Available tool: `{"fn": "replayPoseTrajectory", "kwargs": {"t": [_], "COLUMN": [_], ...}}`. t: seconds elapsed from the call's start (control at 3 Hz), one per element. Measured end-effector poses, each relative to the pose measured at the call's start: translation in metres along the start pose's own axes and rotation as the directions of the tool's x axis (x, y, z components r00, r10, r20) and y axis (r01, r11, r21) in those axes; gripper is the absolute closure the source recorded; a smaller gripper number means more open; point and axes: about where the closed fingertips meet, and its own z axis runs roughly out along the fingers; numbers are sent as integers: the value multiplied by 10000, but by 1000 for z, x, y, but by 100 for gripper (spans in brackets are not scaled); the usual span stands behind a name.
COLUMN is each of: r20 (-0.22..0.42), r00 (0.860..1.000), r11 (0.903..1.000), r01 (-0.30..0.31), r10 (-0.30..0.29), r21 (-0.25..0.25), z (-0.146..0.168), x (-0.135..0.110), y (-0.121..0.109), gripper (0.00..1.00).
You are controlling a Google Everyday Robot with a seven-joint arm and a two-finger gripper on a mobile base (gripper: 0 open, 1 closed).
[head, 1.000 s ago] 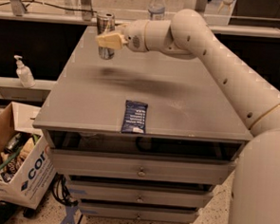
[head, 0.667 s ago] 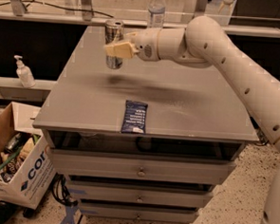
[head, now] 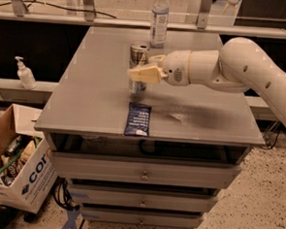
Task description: Move redbull can near rxbar blueberry
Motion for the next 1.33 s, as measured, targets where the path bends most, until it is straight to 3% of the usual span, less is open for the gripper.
{"fn": "replayPoseTrajectory", "kwargs": {"t": [0.67, 1.33], "r20": [-283, 130], "r00": [9992, 9999], "r11": [9982, 9974], "r01": [-281, -76], "r10": [296, 67], "r21": [525, 711], "z": [-64, -79], "x": [28, 46], "y": [6, 6], "gripper": [100, 100]}}
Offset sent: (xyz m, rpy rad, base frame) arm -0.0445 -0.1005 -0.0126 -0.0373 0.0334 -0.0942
